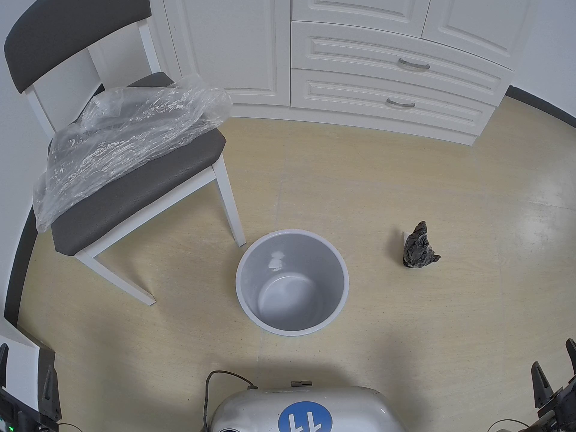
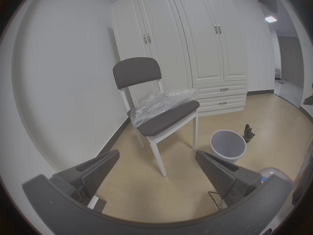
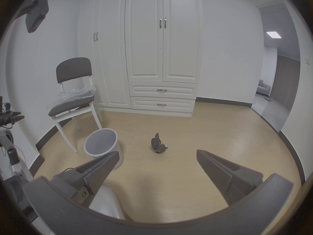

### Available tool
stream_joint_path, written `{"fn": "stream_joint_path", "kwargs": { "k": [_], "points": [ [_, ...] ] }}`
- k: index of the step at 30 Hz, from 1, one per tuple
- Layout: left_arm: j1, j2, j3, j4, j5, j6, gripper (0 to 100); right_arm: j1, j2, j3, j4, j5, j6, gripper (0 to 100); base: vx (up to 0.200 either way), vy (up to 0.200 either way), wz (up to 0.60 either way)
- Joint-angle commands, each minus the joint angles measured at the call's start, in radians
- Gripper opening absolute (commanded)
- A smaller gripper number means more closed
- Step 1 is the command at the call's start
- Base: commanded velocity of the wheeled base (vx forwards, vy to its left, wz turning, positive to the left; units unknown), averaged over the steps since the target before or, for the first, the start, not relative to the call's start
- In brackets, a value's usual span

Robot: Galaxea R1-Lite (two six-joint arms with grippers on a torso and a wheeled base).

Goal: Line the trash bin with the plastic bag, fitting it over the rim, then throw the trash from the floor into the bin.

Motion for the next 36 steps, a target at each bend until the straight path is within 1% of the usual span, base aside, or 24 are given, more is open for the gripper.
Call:
{"fn": "stream_joint_path", "kwargs": {
  "k": [1,4,7,9,11,15,16,17,18,19,20,21,22,23,25,27,32,36],
  "points": [
    [0.000,-0.016,0.018,-0.010,0.007,-0.006,100,0.000,-0.016,0.018,0.000,0.000,0.016,100,0.000,0.000,0.00],
    [0.000,-0.016,0.016,-0.043,0.009,-0.025,100,0.002,-0.016,0.018,0.000,-0.005,0.031,100,0.000,0.000,0.00],
    [0.000,-0.016,0.013,-0.137,0.004,-0.046,100,0.000,-0.016,0.016,0.000,-0.011,0.031,100,0.000,0.000,0.00],
    [0.002,-0.016,0.002,-0.165,-0.002,-0.045,100,0.000,-0.016,0.016,-0.002,-0.012,0.023,100,0.000,0.000,0.00],
    [0.002,-0.016,-0.011,-0.177,-0.002,-0.043,100,-0.002,-0.016,0.016,-0.003,-0.008,0.008,100,0.000,0.000,0.00],
    [0.002,-0.016,-0.022,-0.183,0.007,-0.058,100,0.000,-0.016,0.016,-0.003,-0.005,0.010,100,0.000,0.000,0.00],
    [0.000,-0.016,-0.033,-0.184,0.009,-0.111,100,0.000,-0.016,0.016,-0.008,-0.003,0.016,100,0.000,0.000,0.00],
    [0.002,-0.016,-0.036,-0.184,0.009,-0.135,100,0.000,-0.016,0.008,-0.014,-0.011,0.031,100,0.000,0.000,0.00],
    [0.000,-0.016,-0.042,-0.184,0.009,-0.152,100,0.002,-0.016,-0.015,-0.034,-0.011,0.069,100,0.000,0.000,0.00],
    [0.000,-0.016,-0.042,-0.184,0.009,-0.152,100,0.002,-0.016,-0.015,-0.034,-0.011,0.069,100,0.000,0.000,0.00],
    [0.002,-0.016,-0.054,-0.178,0.009,-0.178,100,0.008,0.005,-0.148,-0.063,-0.003,0.209,100,0.000,0.000,0.00],
    [0.002,-0.016,-0.058,-0.177,0.007,-0.184,100,0.009,0.030,-0.200,-0.051,-0.008,0.235,100,0.000,0.000,0.00],
    [0.000,-0.016,-0.065,-0.172,0.004,-0.184,100,0.003,0.065,-0.251,-0.034,-0.011,0.224,100,0.000,0.000,0.00],
    [0.000,-0.016,-0.076,-0.168,0.001,-0.183,100,-0.002,0.093,-0.288,-0.025,-0.012,0.192,100,0.000,0.000,0.00],
    [0.000,-0.015,-0.091,-0.148,0.000,-0.180,100,-0.005,0.122,-0.335,-0.014,-0.014,0.123,100,0.000,0.000,0.00],
    [0.000,-0.012,-0.108,-0.126,0.000,-0.180,100,-0.006,0.146,-0.352,-0.014,-0.012,0.089,100,0.000,0.000,0.00],
    [-0.003,-0.004,-0.131,-0.059,0.003,-0.183,100,-0.026,0.215,-0.374,-0.025,-0.009,0.091,100,0.000,0.000,0.00],
    [-0.008,0.068,-0.171,-0.020,0.006,-0.183,100,-0.029,0.309,-0.416,-0.051,-0.008,0.106,100,0.000,0.000,0.00]
  ]
}}
